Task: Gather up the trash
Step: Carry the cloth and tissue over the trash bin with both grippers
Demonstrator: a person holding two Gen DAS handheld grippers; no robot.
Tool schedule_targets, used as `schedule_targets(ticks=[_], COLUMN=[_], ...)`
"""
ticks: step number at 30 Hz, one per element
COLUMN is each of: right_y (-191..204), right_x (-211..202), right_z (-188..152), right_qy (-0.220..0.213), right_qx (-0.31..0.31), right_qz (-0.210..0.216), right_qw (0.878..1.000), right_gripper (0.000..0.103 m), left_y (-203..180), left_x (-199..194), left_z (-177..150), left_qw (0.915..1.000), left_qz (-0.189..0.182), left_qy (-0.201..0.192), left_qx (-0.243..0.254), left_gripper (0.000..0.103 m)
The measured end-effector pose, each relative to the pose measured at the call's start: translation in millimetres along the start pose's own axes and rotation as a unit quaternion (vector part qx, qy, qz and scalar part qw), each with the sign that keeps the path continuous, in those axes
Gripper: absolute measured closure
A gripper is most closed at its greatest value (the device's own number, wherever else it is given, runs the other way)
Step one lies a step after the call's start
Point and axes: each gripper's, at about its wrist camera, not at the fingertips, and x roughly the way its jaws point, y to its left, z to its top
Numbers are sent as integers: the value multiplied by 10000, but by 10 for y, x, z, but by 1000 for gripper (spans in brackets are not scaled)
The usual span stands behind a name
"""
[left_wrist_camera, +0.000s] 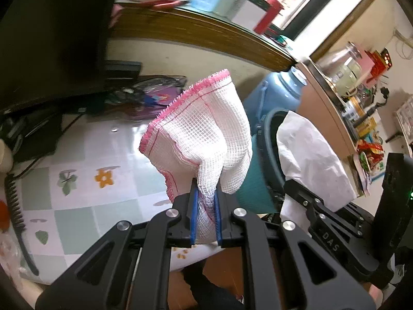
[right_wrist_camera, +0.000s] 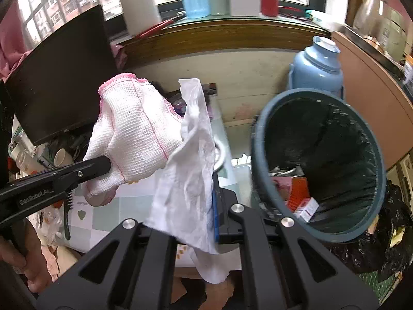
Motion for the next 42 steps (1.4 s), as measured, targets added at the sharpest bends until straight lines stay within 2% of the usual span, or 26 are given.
schedule_targets(ticks=[13,19,26,38,40,42], right_y=[-878,-1281,-1659,-2047,-2057,-2069], right_x=[-205,-211,-153,133,192,244], right_z=[44,-36,-69,-88,-68,-45], right_qy=[-155,-13,150,671,759,816], right_qx=[388,558,664,719,667,629], right_qz=[-56,-6,30,263,325,392], right_qw=[9991,9984,9977,9948,9944,9939], right_gripper=[96,95,95,94,91,83], left_y=[-901,-1327,-1735,-1901,-1904,-1904], left_x=[189,380,695,1125,1166,1199], left_z=[205,233,205,140,143,151], left_qw=[9985,9973,9954,9958,9961,9963], left_qz=[-126,-148,-82,138,177,203], left_qy=[-74,10,284,577,579,585], left_qx=[519,715,912,692,641,594], left_gripper=[93,93,93,93,93,93])
